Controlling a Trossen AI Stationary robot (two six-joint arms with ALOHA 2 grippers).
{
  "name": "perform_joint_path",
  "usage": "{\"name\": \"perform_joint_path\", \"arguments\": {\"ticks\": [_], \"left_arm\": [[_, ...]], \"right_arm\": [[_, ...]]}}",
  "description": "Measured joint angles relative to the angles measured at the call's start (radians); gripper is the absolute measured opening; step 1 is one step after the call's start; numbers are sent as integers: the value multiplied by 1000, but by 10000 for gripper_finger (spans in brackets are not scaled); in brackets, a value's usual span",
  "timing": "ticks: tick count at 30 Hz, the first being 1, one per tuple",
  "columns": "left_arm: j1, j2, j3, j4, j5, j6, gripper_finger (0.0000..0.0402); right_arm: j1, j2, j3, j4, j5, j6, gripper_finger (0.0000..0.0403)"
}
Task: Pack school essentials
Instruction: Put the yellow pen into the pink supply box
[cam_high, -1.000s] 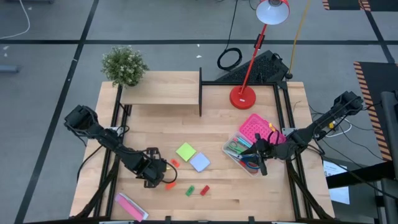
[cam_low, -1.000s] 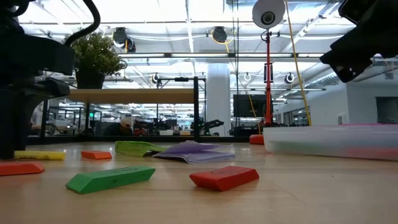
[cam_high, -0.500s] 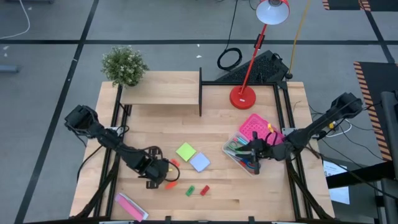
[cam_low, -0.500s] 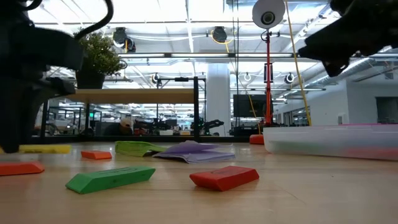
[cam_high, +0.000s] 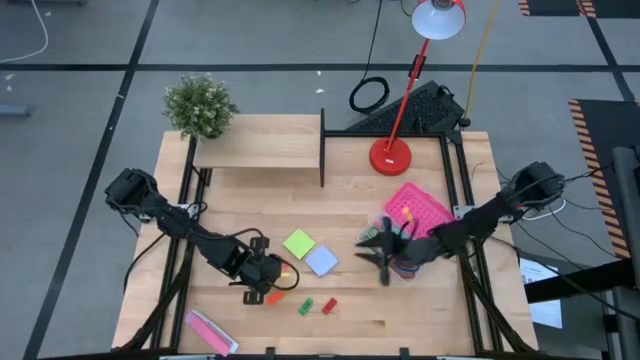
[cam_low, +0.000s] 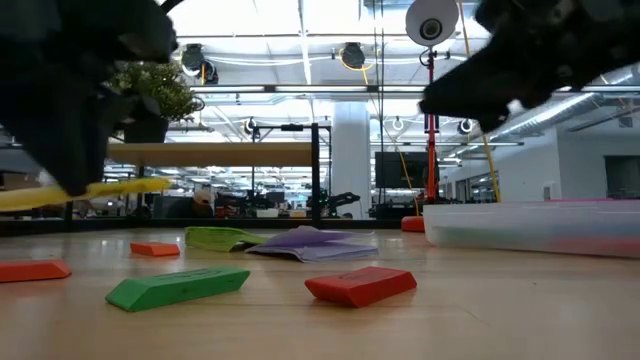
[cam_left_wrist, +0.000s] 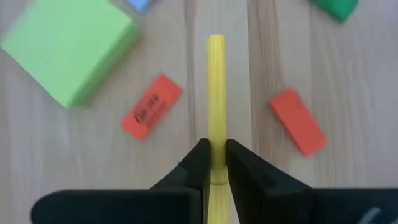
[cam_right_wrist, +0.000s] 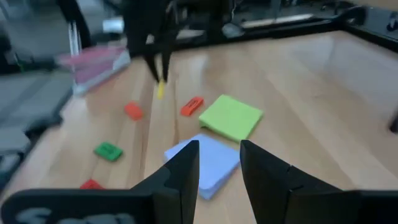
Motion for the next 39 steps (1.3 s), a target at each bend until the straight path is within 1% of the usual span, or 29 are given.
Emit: {"name": "perform_joint_path", "arguments": {"ticks": [3, 6, 9, 12, 16, 18, 23, 25, 28, 39], "left_arm": [[20, 0, 22, 2, -6, 24, 49], [40, 0, 44, 3, -9, 45, 49], [54, 0, 64, 6, -10, 72, 49], [64, 0, 70, 28, -11, 102, 49], [74, 0, 70, 59, -11, 134, 49], [75, 0, 70, 74, -11, 144, 49], [75, 0, 70, 119, -11, 174, 49], [75, 0, 70, 132, -11, 180, 49], [75, 0, 70, 136, -12, 180, 49], [75, 0, 70, 140, -27, 180, 49]], "right_arm": [[0, 135, 143, -71, -31, -49, 112], [0, 271, 273, -93, -51, -103, 116], [0, 388, 391, -100, -51, -172, 133], [-6, 479, 499, -98, -50, -266, 160], [-27, 562, 613, -106, -50, -332, 195], [-35, 586, 642, -113, -47, -348, 208], [-51, 609, 665, -118, -47, -353, 215], [-53, 608, 665, -121, -45, -353, 209], [-53, 608, 665, -110, -47, -363, 189], [-53, 608, 665, -108, -63, -370, 67]]}}
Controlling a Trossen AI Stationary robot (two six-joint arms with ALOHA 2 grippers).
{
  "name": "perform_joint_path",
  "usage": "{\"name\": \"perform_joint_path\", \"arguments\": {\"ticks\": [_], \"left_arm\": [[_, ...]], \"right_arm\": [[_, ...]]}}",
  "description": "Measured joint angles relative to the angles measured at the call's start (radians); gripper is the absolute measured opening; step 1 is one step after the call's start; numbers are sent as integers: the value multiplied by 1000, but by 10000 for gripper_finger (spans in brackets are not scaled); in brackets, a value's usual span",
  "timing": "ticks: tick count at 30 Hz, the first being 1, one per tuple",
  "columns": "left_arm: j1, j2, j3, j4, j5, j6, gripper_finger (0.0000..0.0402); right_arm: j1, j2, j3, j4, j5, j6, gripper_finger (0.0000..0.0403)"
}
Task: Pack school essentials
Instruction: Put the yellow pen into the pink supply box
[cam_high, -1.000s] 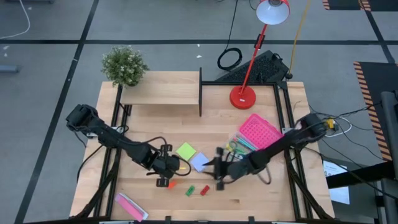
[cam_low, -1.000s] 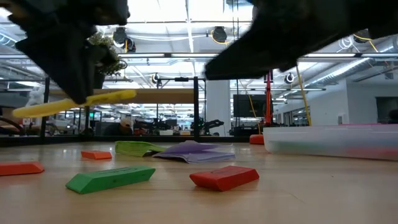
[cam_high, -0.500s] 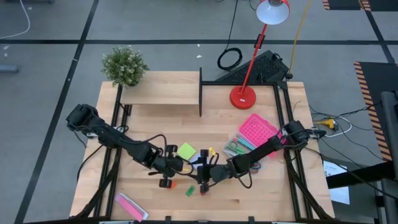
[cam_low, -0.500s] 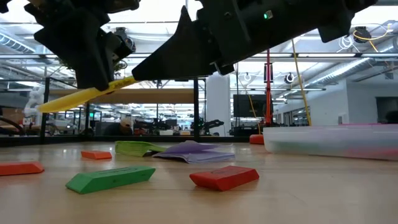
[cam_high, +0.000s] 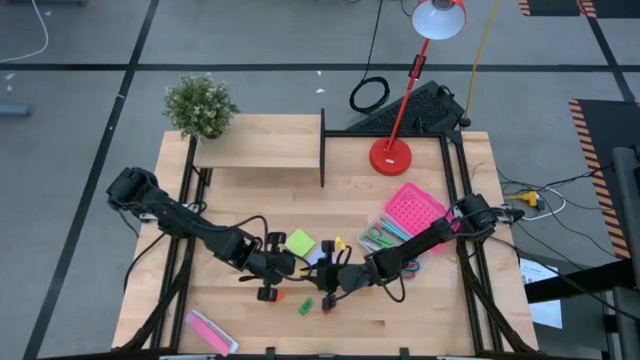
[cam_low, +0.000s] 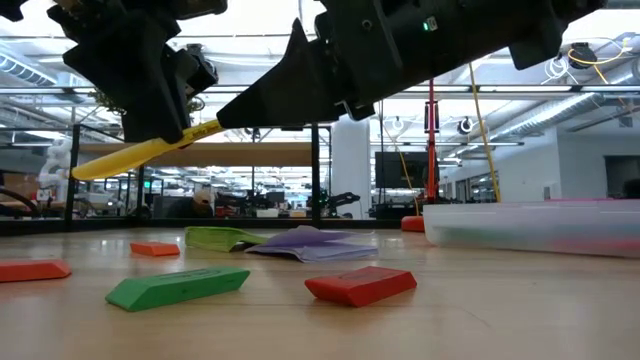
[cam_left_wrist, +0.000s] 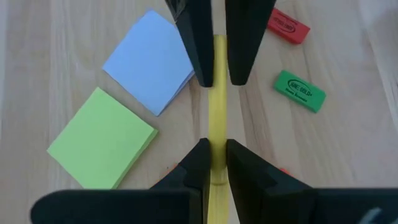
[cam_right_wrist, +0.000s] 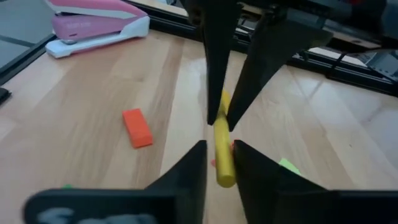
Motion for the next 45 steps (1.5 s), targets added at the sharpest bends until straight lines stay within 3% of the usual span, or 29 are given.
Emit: {"name": "perform_joint_path", "arguments": {"ticks": [5, 9, 14, 19, 23, 32, 40, 45], "left_arm": [[0, 0, 0, 4, 1, -1, 49], [-2, 0, 0, 26, -2, -12, 58], [-10, 0, 0, 62, -74, -19, 124], [-30, -3, 0, 96, -172, -19, 202], [-50, -6, 0, 91, -214, -49, 237], [-150, -6, -2, 98, -338, -93, 229], [-217, 1, -3, 206, -423, -143, 214], [-245, 1, -3, 267, -423, -132, 214]], "right_arm": [[0, 0, 0, -5, -10, 0, 25], [2, -9, 0, -27, -10, -1, 22], [13, -33, -2, -112, -15, 37, 38], [32, -78, -1, -242, -14, 101, 28], [60, -142, -2, -376, -13, 181, 26], [159, -353, -1, -704, 4, 390, 30], [286, -550, -1, -953, 185, 560, 31], [372, -642, -1, -1138, 304, 716, 30]]}}
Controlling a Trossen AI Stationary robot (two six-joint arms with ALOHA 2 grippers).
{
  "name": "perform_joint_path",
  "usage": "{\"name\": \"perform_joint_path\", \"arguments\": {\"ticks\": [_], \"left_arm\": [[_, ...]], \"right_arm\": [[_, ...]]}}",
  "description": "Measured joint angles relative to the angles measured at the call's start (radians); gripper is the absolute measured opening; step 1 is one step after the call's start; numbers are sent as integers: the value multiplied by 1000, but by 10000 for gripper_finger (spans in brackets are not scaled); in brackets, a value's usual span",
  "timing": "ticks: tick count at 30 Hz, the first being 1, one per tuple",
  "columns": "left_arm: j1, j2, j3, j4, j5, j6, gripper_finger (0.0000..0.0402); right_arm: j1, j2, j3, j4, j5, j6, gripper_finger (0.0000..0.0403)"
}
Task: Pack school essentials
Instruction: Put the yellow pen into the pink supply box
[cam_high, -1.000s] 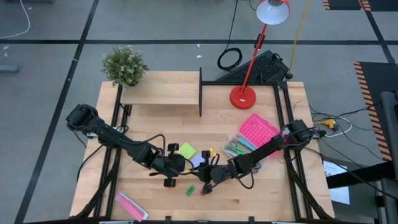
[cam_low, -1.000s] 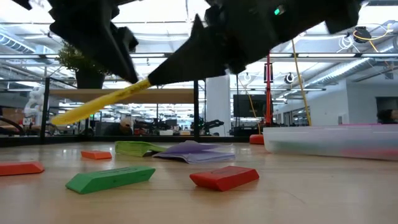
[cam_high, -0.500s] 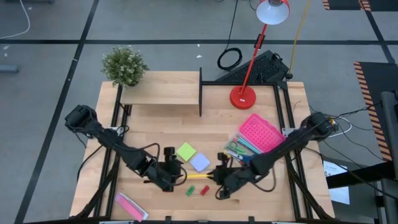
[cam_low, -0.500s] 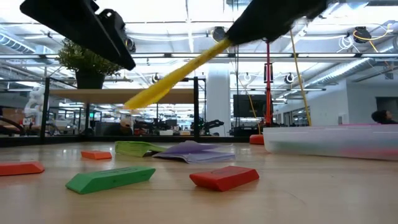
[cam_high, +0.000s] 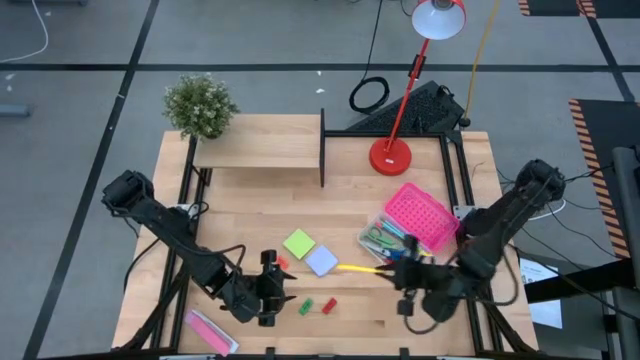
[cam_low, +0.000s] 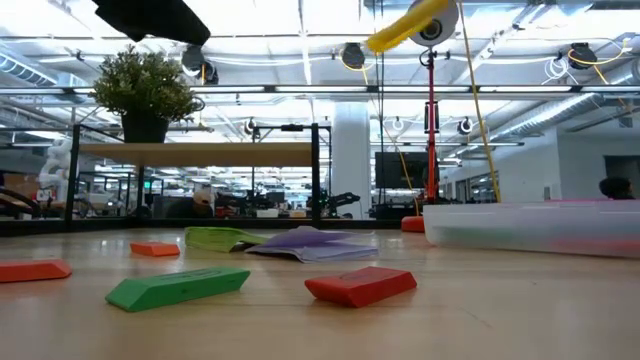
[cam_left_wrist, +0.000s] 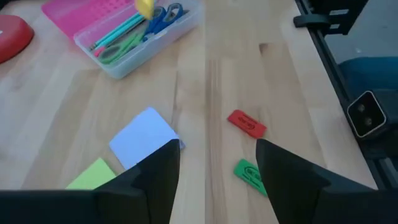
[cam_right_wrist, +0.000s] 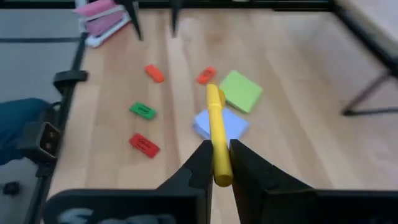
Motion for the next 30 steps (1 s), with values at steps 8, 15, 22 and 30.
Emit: {"name": "perform_joint_path", "arguments": {"ticks": [8, 15, 22, 30], "left_arm": [[-11, 0, 0, 38, -6, 39, 214], [-4, 0, 0, 40, -7, 43, 214], [-4, 0, 0, 40, -7, 47, 214], [1, 1, 0, 40, -7, 64, 214]], "right_arm": [[38, -55, -120, -113, 135, 181, 32], [36, -128, -279, -218, 129, 363, 30], [36, -270, -398, -267, 52, 421, 30], [50, -393, -486, -262, 47, 455, 31]]}}
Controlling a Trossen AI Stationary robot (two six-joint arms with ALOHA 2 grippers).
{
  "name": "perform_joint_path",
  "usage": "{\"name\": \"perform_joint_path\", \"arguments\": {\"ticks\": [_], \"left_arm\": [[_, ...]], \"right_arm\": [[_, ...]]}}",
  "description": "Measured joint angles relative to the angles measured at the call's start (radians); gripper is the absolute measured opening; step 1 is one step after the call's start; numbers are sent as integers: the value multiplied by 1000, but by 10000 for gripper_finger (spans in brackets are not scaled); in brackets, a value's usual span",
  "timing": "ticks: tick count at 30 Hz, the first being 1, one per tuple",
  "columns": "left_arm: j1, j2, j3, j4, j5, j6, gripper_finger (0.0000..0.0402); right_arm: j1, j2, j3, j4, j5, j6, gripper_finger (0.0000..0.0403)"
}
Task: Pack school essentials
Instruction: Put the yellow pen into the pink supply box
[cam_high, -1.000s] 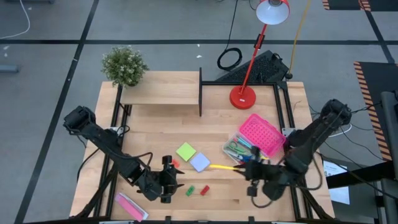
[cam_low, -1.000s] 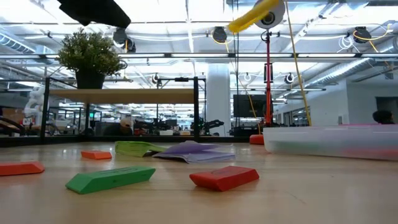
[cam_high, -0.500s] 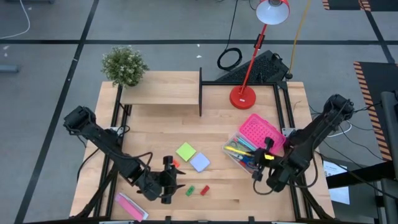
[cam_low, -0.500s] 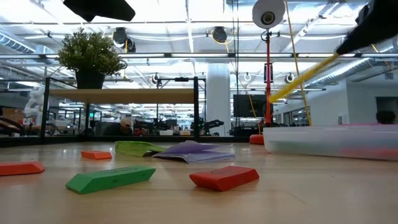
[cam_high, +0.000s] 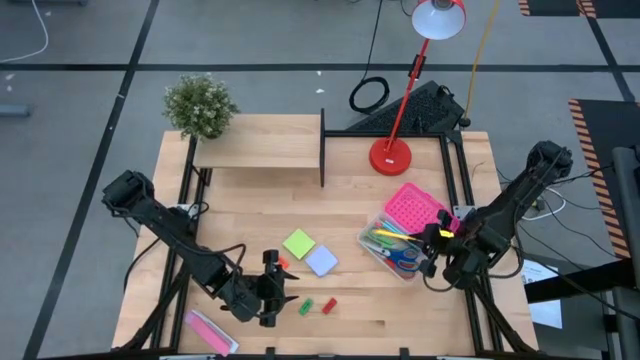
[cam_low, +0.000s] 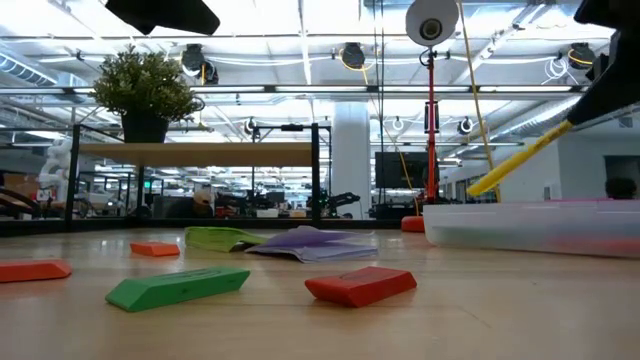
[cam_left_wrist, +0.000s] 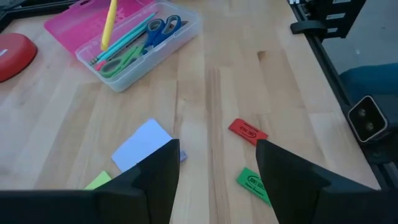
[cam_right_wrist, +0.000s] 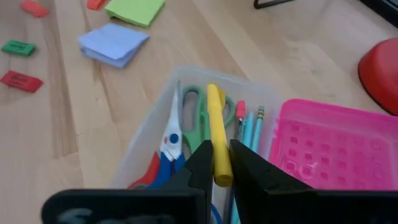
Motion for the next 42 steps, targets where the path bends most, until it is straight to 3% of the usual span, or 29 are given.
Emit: {"name": "perform_joint_path", "arguments": {"ticks": [6, 42], "left_arm": [[12, 0, 0, 0, 0, 9, 214], [14, 0, 0, 8, 0, 33, 214]], "right_arm": [[0, -42, -54, -3, -53, 33, 30], [-3, -50, -93, 27, -16, 56, 33]]}}
